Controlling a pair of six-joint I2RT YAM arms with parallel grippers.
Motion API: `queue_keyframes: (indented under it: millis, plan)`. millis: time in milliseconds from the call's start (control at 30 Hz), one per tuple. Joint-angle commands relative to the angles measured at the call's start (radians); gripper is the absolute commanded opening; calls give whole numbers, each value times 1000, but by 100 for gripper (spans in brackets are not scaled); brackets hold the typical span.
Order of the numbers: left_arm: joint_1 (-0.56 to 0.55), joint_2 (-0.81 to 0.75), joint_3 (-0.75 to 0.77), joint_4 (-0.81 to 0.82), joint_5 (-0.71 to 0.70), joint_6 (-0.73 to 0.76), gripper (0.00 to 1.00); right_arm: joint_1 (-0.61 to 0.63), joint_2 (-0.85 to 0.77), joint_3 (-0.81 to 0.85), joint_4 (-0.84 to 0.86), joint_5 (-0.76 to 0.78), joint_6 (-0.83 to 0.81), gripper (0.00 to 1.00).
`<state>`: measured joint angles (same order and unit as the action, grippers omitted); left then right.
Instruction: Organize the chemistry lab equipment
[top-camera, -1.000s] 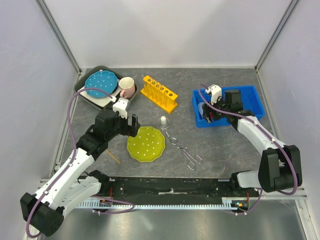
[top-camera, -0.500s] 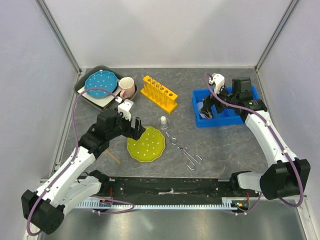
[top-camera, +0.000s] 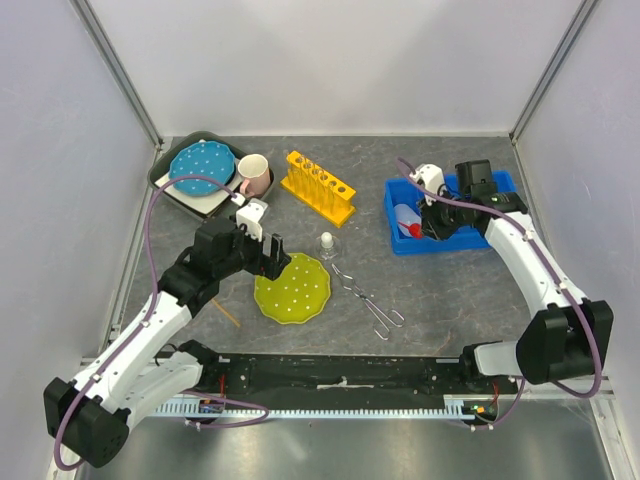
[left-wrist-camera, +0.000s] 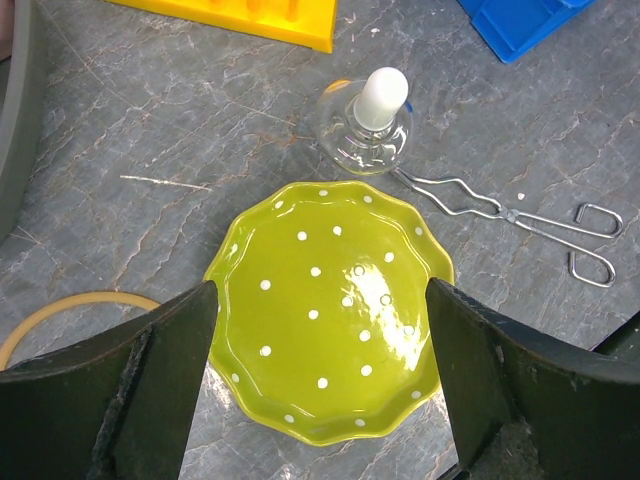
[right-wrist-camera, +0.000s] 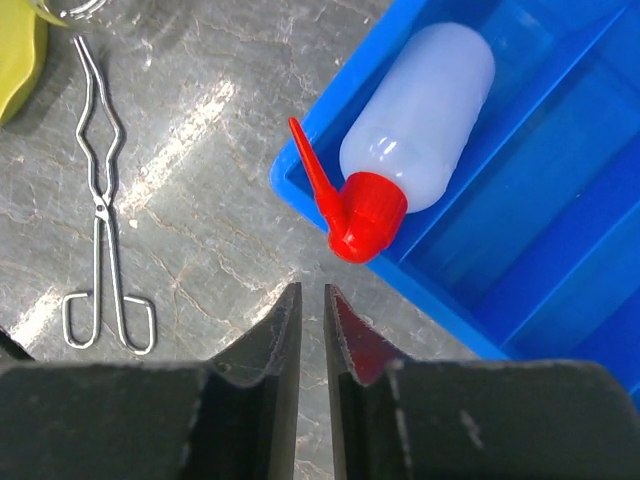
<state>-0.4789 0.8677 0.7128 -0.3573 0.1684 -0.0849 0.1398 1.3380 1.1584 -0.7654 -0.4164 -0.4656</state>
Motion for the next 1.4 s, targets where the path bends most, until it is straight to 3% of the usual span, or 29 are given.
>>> queue_keyframes:
  millis: [0,633,833,1133,1267,1367]
  plan:
    - [0,1,1,34,16,36,91,0,52,11,-35,22,-31,19]
    - [0,-9,0,31,0,37,91,9,322,184,-8,-4,-10,15]
    - [0,-10,0,29,-1,37,91,23,279,207,-38,-73,-34,19]
    - [0,-13,2,27,-18,37,91,164,164,199,-17,-241,-47,48]
    - [0,-24,1,27,-38,37,91,244,173,169,41,-266,-45,77]
    - [0,-32,-1,24,-61,37,91,300,182,156,89,-233,-57,93]
